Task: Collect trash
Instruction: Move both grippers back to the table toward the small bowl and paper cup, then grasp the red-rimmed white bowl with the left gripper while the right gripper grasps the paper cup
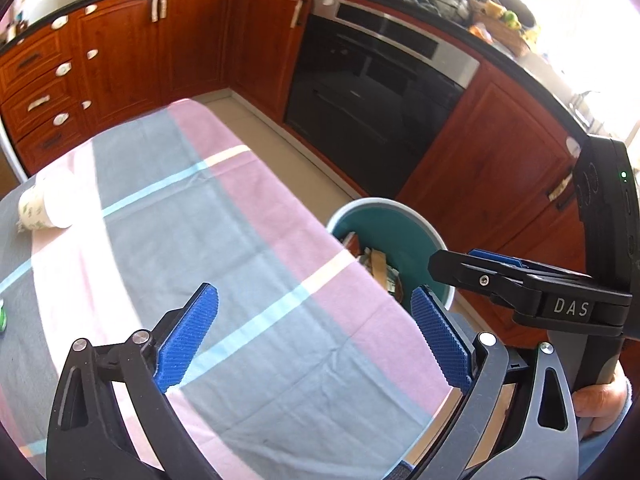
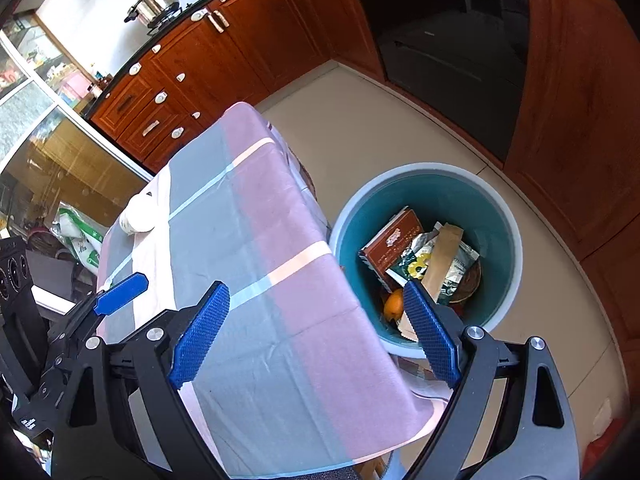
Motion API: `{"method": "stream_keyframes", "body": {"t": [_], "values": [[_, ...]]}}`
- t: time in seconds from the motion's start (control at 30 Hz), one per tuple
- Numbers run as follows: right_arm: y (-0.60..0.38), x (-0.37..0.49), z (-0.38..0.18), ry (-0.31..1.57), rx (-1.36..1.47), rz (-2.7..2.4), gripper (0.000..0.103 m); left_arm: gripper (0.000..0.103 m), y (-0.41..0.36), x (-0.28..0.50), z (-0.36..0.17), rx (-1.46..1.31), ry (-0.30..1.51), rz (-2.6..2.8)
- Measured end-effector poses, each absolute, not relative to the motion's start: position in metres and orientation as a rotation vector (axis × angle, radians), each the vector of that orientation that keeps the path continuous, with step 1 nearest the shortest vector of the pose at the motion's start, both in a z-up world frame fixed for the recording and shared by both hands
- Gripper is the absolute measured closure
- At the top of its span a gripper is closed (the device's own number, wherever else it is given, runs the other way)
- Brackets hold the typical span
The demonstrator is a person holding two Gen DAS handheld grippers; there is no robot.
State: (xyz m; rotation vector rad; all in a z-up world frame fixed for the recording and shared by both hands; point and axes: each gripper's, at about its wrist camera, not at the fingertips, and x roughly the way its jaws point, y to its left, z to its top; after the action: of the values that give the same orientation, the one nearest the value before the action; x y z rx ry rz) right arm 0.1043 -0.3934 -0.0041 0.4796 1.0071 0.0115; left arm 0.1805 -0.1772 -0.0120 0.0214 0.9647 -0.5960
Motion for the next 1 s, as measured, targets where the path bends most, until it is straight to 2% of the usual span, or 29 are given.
{"method": "stream_keyframes", "body": {"t": [0.27, 0.47, 0.73, 1.0], "values": [[-0.312, 0.137, 0.013, 1.018, 0.38, 0.106, 0.018, 0.004, -0.084, 0.192, -0.01, -0.105, 0.954, -0.472], [-0.22, 0.175, 0.015, 1.027, 0.188, 0.234, 0.018, 0.004, 0.004, 0.21, -0.016, -0.198, 0.953, -0.333], [-0.119, 0.224, -0.01, 1.092, 0.085, 0.364, 0.018, 0.004, 0.113, 0.235, -0.04, -0.303, 0.992, -0.151], [-0.062, 0.282, -0.026, 1.1, 0.057, 0.45, 0.019, 0.004, 0.194, 0.262, -0.067, -0.37, 1.016, 0.002]]}}
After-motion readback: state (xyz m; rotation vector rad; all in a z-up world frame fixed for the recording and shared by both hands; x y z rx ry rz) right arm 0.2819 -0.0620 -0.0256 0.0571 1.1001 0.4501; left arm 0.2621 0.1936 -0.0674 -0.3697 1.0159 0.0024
